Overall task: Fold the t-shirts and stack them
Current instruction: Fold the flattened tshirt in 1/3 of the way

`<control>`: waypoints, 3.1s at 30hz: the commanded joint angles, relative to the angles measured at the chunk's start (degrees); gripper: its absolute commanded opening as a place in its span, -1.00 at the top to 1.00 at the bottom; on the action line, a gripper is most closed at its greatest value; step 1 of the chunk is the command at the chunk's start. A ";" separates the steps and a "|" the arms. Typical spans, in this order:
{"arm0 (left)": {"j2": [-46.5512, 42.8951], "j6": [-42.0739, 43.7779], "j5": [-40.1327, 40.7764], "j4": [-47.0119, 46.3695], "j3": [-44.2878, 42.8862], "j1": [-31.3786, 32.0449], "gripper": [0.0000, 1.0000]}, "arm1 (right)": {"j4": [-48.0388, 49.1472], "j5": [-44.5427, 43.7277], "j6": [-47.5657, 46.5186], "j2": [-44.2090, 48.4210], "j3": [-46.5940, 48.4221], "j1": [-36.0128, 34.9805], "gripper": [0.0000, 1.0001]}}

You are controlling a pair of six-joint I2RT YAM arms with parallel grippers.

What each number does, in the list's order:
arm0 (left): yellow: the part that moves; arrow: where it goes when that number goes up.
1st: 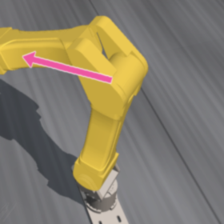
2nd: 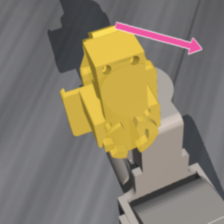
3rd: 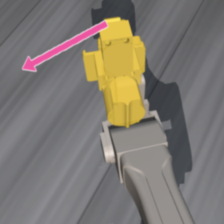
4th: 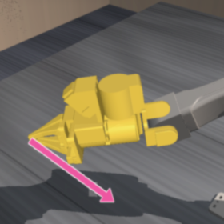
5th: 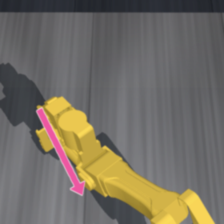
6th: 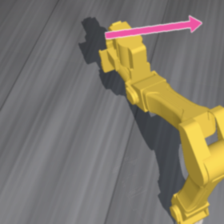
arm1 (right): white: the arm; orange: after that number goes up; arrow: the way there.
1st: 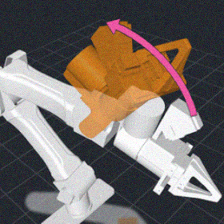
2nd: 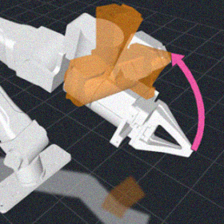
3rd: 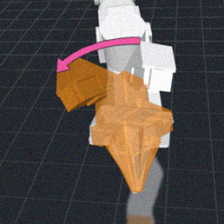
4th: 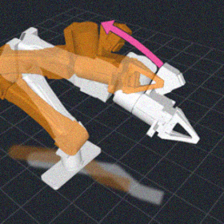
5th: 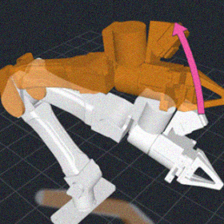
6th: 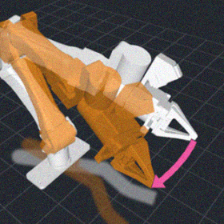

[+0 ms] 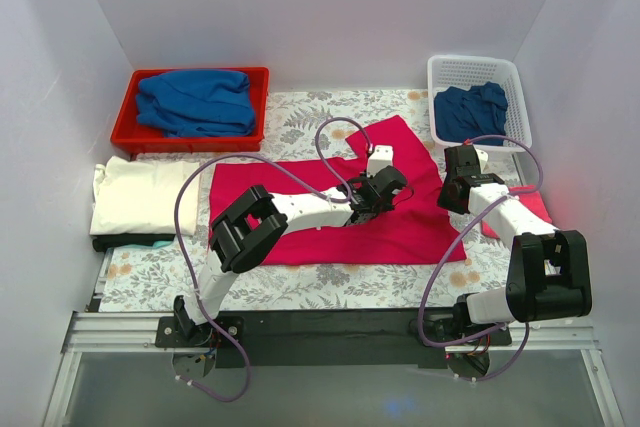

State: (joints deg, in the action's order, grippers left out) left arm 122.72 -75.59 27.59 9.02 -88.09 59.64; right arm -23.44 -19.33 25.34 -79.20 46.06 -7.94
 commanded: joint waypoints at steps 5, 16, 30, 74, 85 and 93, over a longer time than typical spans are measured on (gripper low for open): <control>-1.34 0.27 0.09 -0.14 -0.94 0.04 0.57 | 1.47 -0.62 0.58 1.94 -0.27 0.12 0.46; 1.56 0.01 -0.26 1.00 -2.17 0.04 0.67 | 1.47 -0.62 0.76 2.47 -0.27 0.12 0.46; -4.23 -0.87 2.02 1.09 -0.15 0.13 1.00 | 1.47 -0.18 0.94 2.29 -0.54 0.12 0.47; 4.91 -10.36 6.07 8.83 0.11 -1.01 0.38 | 8.85 12.65 -6.00 -4.38 3.77 0.12 0.35; -0.80 -8.26 6.24 6.98 4.33 -1.01 0.13 | 9.47 8.61 -6.45 -7.63 7.99 0.21 0.35; -6.61 -4.84 5.46 2.33 8.20 -1.10 -0.11 | 9.90 13.88 -7.41 -13.43 8.69 0.04 0.34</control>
State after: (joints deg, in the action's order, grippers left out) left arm 121.12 -82.74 33.80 10.50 -81.69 58.96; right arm -14.79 -8.10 19.05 -91.39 53.19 -7.94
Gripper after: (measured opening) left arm 0.518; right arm 0.328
